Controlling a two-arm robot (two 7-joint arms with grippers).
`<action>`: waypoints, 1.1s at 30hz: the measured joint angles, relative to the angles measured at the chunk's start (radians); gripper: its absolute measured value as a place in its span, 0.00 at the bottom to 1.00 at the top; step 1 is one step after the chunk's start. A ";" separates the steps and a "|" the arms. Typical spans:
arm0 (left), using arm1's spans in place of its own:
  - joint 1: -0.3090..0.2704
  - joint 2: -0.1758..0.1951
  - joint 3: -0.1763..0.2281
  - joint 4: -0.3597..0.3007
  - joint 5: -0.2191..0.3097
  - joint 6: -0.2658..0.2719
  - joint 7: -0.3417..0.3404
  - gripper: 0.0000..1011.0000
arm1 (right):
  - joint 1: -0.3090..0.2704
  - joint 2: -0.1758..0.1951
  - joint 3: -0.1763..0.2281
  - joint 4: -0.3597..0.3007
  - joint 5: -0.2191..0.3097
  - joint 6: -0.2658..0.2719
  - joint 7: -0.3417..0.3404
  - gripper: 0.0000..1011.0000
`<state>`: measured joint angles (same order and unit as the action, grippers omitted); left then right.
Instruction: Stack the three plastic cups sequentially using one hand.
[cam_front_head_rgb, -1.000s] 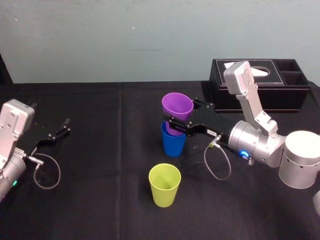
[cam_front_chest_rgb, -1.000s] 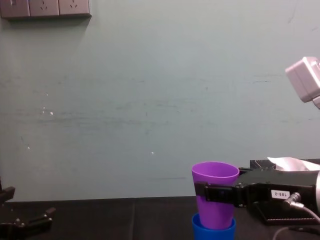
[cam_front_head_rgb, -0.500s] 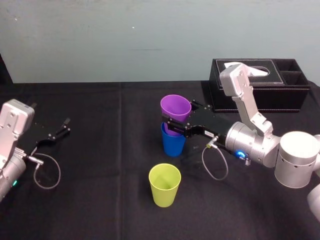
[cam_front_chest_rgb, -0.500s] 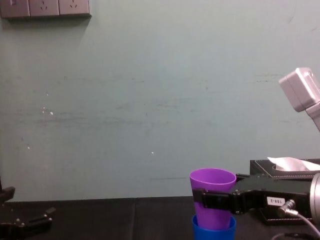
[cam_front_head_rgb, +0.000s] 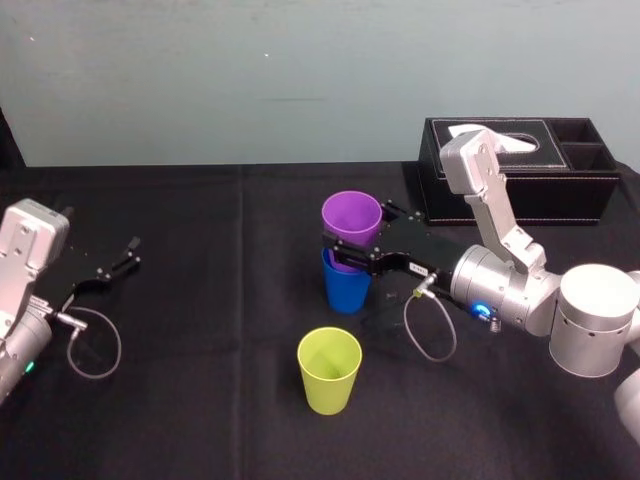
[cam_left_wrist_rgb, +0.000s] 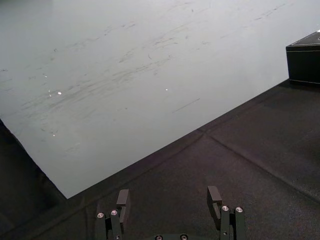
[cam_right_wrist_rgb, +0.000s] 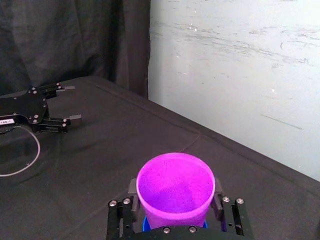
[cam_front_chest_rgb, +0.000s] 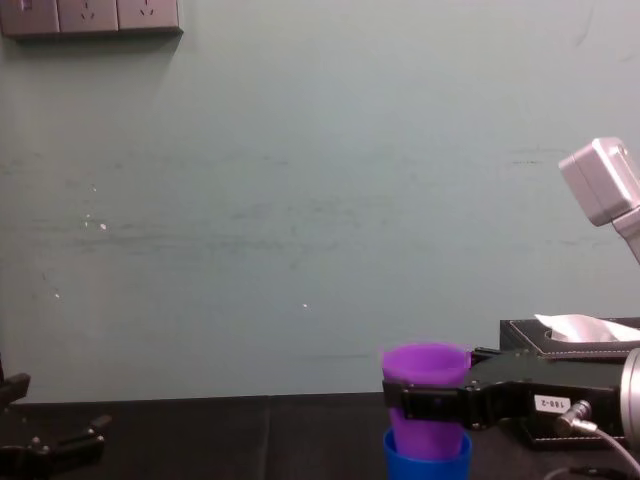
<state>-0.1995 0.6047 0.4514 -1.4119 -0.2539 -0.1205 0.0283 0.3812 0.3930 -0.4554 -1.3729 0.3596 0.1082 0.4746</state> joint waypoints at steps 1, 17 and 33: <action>0.000 0.000 0.000 0.000 0.000 0.000 0.000 1.00 | 0.000 0.000 0.000 0.000 0.000 0.000 0.000 0.84; 0.000 0.000 0.000 0.000 0.000 0.000 0.000 1.00 | 0.000 0.001 0.000 -0.003 -0.001 0.002 -0.002 0.99; 0.000 0.000 0.000 0.000 0.000 0.000 0.000 1.00 | 0.000 0.001 0.000 -0.003 -0.001 0.003 -0.003 0.99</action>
<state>-0.1995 0.6047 0.4514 -1.4120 -0.2539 -0.1205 0.0283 0.3812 0.3943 -0.4550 -1.3764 0.3590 0.1108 0.4716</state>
